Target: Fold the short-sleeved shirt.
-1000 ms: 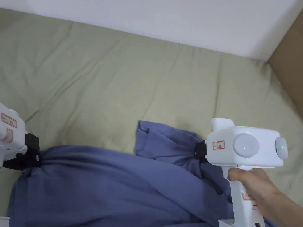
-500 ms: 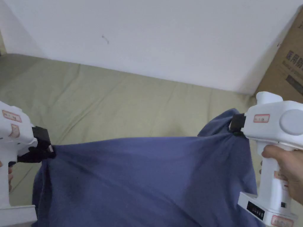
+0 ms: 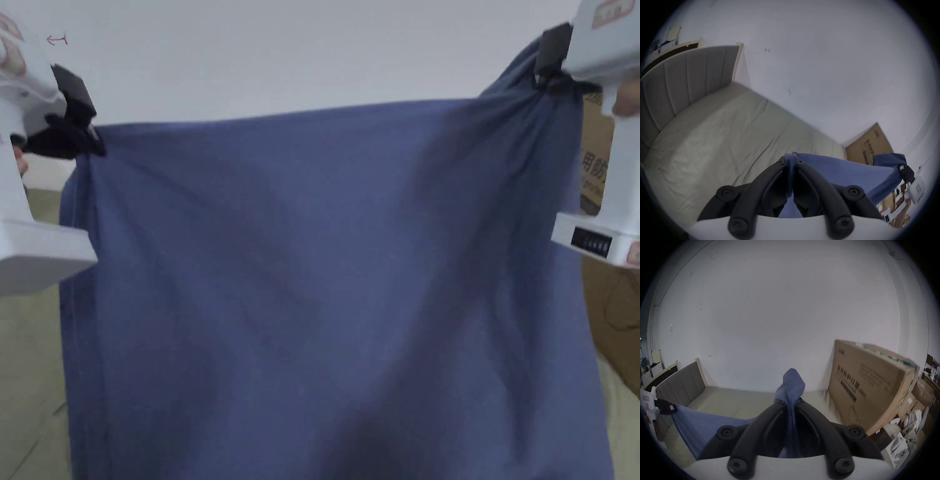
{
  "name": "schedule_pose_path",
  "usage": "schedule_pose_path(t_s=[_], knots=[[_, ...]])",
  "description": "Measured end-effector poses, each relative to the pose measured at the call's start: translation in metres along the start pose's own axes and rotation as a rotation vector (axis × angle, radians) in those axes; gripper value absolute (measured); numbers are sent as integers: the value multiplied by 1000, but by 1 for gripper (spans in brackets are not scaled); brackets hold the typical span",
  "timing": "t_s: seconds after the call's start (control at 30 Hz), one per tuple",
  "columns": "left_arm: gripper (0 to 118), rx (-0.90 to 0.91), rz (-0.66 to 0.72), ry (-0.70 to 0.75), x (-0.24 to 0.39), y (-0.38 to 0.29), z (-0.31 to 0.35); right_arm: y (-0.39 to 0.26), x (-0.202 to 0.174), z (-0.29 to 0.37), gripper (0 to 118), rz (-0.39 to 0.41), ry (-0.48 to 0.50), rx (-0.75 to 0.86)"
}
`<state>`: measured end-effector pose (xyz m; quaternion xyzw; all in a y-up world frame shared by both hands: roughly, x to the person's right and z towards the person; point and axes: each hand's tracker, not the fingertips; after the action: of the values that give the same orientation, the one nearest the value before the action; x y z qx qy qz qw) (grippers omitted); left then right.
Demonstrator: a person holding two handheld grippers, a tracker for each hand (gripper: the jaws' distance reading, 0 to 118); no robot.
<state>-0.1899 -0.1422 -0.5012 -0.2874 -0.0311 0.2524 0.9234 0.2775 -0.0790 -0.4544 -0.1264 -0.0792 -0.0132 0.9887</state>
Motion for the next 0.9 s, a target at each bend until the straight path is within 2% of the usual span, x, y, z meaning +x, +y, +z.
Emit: schedule_pose_path(t_s=[0.17, 0.33, 0.5, 0.67, 0.7, 0.73, 0.9], knots=[[5, 143, -63, -3, 23, 44, 6, 41, -7, -3, 4, -45, 14, 103], [5, 221, -89, -6, 34, 61, 18, 72, -10, 4, 4, -56, 26, 186], [5, 243, -71, -30, 14, 47, 31, 65, -10, 26, 4, -13, 46, 206], [5, 107, -39, -4, -29, -14, 29, -8, -6, 54, 4, -8, 96, 127], [5, 74, -25, 5, -39, -30, 27, -27, -5, 58, 4, -8, 82, 112], [5, 30, -14, 0, -53, -49, 24, -50, -4, 63, 4, -19, 65, 64], [5, -138, 4, 69, -118, -160, 33, -178, 13, 106, 4, -148, 113, -140]])
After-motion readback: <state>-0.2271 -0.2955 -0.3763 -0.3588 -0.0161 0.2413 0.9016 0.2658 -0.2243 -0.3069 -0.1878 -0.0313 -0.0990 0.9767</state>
